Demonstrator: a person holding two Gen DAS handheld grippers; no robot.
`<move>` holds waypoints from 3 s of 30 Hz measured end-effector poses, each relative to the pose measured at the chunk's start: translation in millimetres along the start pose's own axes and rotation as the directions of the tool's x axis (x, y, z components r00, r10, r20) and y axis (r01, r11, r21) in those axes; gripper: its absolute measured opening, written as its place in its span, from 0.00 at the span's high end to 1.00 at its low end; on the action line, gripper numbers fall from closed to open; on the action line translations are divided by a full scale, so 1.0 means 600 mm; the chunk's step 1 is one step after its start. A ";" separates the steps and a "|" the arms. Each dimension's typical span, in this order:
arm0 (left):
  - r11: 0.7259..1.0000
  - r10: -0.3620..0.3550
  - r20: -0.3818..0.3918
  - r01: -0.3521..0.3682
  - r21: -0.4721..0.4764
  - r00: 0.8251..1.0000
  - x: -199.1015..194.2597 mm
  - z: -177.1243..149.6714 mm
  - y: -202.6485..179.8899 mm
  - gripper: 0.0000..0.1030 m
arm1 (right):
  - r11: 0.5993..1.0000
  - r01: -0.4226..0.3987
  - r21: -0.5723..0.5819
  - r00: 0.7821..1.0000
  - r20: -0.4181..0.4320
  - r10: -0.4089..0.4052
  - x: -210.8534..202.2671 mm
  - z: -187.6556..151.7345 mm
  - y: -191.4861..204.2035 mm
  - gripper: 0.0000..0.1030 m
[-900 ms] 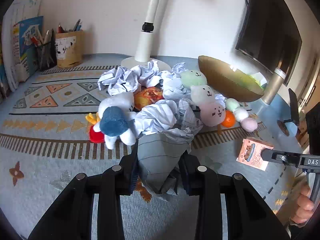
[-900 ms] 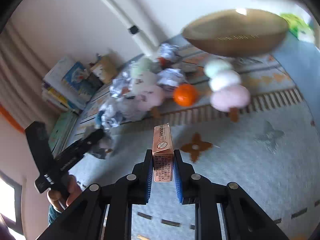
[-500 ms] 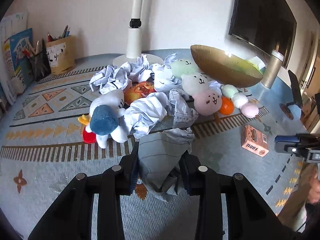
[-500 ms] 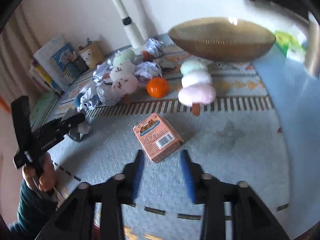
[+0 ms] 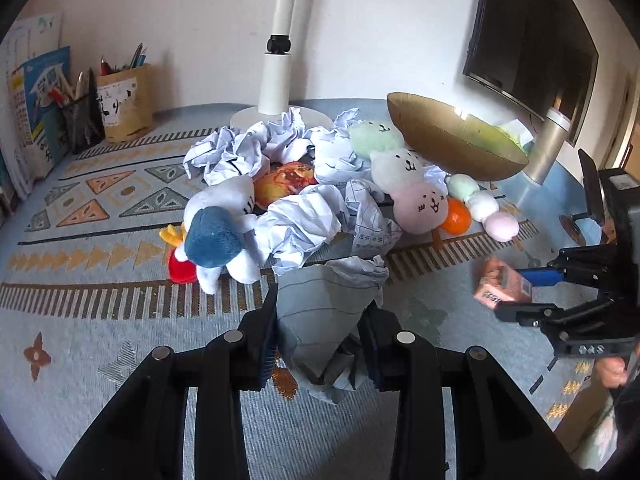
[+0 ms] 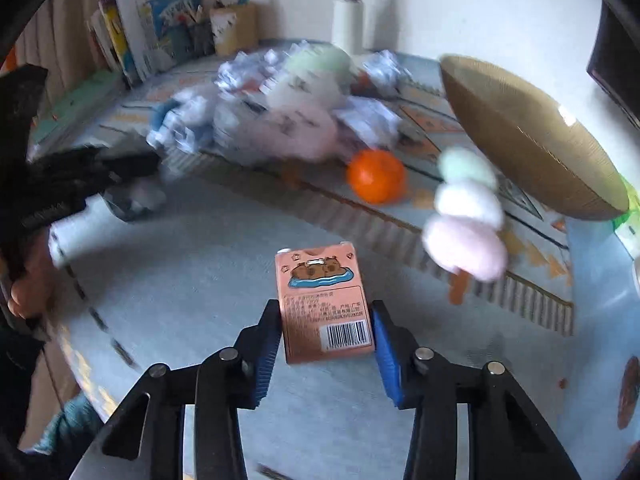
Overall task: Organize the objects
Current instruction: 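Drop the pink juice box into the bowl with right tool while left drops paper, then grasp the white cat plush with the left tool while the right tool grasps the dango plush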
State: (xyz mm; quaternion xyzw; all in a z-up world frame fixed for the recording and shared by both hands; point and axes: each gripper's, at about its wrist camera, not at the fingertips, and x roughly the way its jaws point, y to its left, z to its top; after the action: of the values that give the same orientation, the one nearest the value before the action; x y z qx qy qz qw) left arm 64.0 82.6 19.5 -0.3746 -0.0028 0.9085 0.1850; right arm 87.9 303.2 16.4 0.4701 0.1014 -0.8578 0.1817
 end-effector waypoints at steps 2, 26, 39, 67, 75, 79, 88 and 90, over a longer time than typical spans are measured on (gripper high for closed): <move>1.000 -0.002 -0.003 0.002 -0.001 1.000 0.001 0.000 0.001 0.68 | 1.000 -0.001 0.015 1.000 0.027 0.001 -0.008 0.011 0.026 0.60; 0.999 -0.013 0.030 0.011 0.049 0.999 -0.029 0.018 -0.037 0.69 | 0.978 -0.117 0.175 0.982 0.166 0.088 -0.047 0.001 0.022 0.62; 0.931 -0.325 0.231 0.353 -0.090 0.917 0.028 0.300 -0.151 0.69 | 0.870 -0.122 0.478 0.838 0.520 -0.168 -0.228 0.095 -0.270 0.62; 0.923 -0.337 0.241 0.370 -0.105 0.910 0.180 0.336 -0.212 0.02 | 0.788 -0.091 0.609 0.827 0.488 -0.281 -0.127 0.120 -0.385 0.28; 0.961 -0.278 0.294 0.262 0.092 0.914 -0.013 0.266 -0.166 0.02 | 0.921 -0.051 0.387 0.817 0.547 -0.185 -0.214 0.094 -0.219 0.00; 0.998 -0.054 0.327 0.064 -0.021 0.944 -0.091 0.187 -0.059 0.02 | 0.949 -0.103 0.298 0.802 0.589 -0.097 -0.237 0.053 -0.125 0.00; 0.936 0.277 0.096 -0.246 -0.253 0.956 -0.017 0.028 0.129 0.03 | 0.972 -0.036 0.233 0.898 0.435 -0.071 -0.098 0.024 -0.005 0.00; 0.933 0.294 0.097 -0.263 -0.245 0.951 -0.021 0.025 0.123 0.03 | 0.968 0.003 0.250 0.915 0.390 -0.103 -0.063 0.020 0.004 0.00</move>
State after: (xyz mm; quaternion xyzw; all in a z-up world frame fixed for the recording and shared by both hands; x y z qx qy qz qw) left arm 37.5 11.9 28.0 -0.3290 -0.0666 0.9419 0.0091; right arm 98.6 305.0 54.7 0.3008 -0.0316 -0.9461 0.1158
